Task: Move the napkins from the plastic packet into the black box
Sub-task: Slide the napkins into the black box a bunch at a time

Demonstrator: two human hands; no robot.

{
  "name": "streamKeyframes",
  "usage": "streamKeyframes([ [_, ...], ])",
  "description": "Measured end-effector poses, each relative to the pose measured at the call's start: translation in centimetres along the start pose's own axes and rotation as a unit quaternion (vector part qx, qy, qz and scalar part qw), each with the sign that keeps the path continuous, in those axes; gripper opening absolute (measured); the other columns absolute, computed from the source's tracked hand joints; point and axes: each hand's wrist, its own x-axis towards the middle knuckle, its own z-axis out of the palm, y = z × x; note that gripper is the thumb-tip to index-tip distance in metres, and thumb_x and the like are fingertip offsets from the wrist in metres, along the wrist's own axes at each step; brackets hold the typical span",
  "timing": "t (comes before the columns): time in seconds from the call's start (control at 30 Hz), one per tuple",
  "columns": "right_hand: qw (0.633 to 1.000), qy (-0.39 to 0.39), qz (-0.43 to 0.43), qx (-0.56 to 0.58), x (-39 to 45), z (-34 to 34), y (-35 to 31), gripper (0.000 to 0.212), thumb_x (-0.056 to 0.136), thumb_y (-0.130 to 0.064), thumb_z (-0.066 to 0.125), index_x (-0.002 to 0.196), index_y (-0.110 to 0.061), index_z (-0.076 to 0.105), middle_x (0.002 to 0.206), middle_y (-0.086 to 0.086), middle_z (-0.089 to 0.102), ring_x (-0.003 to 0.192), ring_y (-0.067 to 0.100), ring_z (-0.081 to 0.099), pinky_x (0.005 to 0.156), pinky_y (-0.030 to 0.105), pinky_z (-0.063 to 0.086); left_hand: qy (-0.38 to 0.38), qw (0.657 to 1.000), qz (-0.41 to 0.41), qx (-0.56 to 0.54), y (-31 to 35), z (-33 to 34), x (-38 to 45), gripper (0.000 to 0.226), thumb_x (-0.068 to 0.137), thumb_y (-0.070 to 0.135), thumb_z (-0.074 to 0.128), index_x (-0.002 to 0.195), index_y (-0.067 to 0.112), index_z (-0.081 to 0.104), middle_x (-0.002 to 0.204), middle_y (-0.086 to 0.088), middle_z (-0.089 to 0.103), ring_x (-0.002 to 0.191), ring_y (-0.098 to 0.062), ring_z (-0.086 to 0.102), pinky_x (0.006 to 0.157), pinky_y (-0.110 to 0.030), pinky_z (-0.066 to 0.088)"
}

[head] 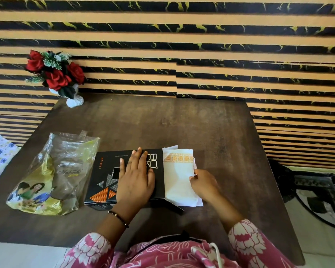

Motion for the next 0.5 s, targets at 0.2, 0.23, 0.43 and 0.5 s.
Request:
streamKeyframes([
  [0.2, 0.979, -0.047, 0.071, 0.185, 1.3, 0.9, -1.3, 0.022, 0.091, -0.014, 0.043, 0.094, -0.008, 0.065, 0.099, 0.014, 0.065, 0.091, 0.03, 0.064, 0.081, 0.042, 0.056, -0.007, 1.0, 0.009, -0.017, 0.0, -0.3, 0.0, 0.07, 0.081, 0.043, 0.012, 0.141, 0.014, 0.031, 0.154, -0.005, 0.023, 0.144, -0.019, 0.014, 0.116, -0.043, -0.001],
  [0.23, 0.962, -0.07, 0.085, 0.25, 1.3, 1.1, -1.8, 0.021, 0.093, -0.012, 0.042, 0.087, -0.011, 0.062, 0.095, 0.013, 0.065, 0.087, 0.028, 0.064, 0.076, 0.04, 0.056, -0.012, 1.0, 0.011, -0.016, -0.1, -0.3, 0.0, 0.07, 0.081, 0.043, 0.011, 0.142, 0.014, 0.03, 0.155, -0.005, 0.021, 0.144, -0.019, 0.013, 0.116, -0.042, -0.002],
  [0.43, 0.823, -0.199, 0.163, 0.506, 0.7, 4.3, -3.6, 0.028, 0.097, -0.01, 0.037, 0.112, -0.003, 0.061, 0.098, 0.013, 0.067, 0.091, 0.028, 0.063, 0.075, 0.039, 0.053, -0.043, 0.998, 0.028, -0.023, -0.7, -0.8, 0.0, 0.073, 0.08, 0.044, 0.006, 0.145, 0.015, 0.021, 0.158, -0.003, 0.009, 0.145, -0.016, 0.001, 0.116, -0.039, -0.008],
  [0.5, 0.819, -0.162, 0.175, 0.522, 0.7, 4.5, -3.3, 0.03, 0.097, -0.009, 0.036, 0.112, -0.002, 0.061, 0.093, 0.014, 0.067, 0.086, 0.027, 0.064, 0.074, 0.038, 0.053, -0.052, 0.998, 0.032, -0.026, -0.7, -0.9, 0.0, 0.073, 0.08, 0.045, 0.005, 0.146, 0.016, 0.017, 0.158, -0.002, 0.006, 0.145, -0.015, -0.003, 0.115, -0.037, -0.011],
])
